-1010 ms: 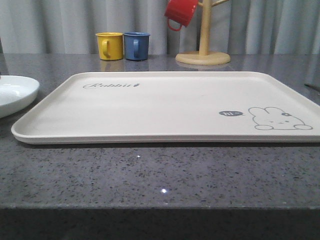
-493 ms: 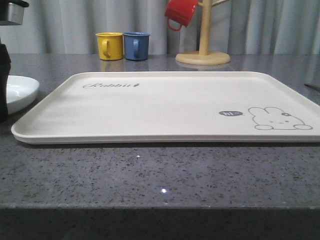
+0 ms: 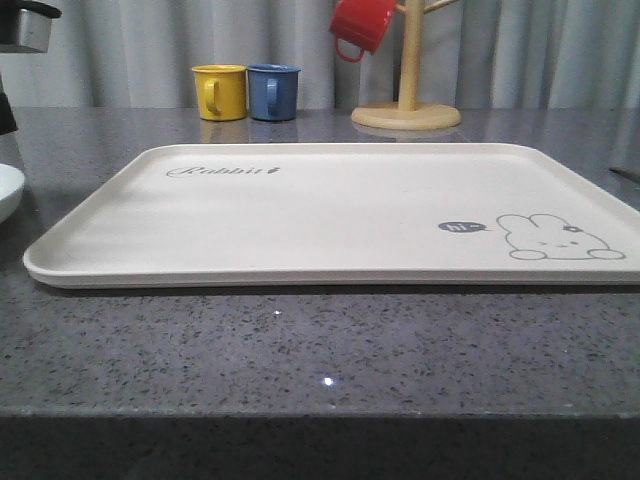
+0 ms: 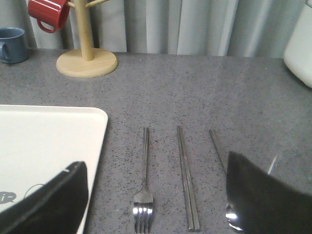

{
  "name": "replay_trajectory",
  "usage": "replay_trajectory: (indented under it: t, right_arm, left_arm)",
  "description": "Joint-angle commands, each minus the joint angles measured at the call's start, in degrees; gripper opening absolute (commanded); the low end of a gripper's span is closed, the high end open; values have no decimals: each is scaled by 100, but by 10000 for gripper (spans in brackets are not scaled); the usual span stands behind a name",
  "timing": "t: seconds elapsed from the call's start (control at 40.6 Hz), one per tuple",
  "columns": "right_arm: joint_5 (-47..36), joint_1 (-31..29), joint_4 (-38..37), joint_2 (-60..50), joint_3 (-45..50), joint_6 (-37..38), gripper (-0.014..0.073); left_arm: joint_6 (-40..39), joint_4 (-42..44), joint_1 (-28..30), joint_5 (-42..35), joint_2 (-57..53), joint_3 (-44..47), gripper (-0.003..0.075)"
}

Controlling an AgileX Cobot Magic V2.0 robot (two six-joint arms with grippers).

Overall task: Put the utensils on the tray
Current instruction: 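Grasp the white plate rim with the left gripper and lift it, then lower the white plate onto the tray and open the left gripper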

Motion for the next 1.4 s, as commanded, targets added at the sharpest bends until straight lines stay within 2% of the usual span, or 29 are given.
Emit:
replay_trajectory:
  t: [0.0, 0.222, 0.443, 0.69, 0.887, 1.379]
  right_arm:
    - [-409, -14, -35, 70, -194, -22, 603]
    - [-409, -14, -35, 70, -194, -22, 603]
    - [-409, -14, -35, 70, -194, -22, 603]
    - [-409, -14, -35, 70, -194, -22, 603]
    - [-409, -14, -35, 70, -194, -22, 603]
    - [-409, -14, -35, 70, -194, -22, 603]
  left_arm:
    - [46, 25, -43, -3, -188, -179, -18]
    - [46, 153, -246, 605, -463, -1084, -18]
    - [-5, -173, -1178, 605, -392, -2172, -18]
    - [-223, -123, -2289, 605, 417, -3216, -18]
    - [-262, 22, -2889, 605, 1168, -3682, -18]
    - [-526, -114, -3116, 605, 1799, -3684, -18]
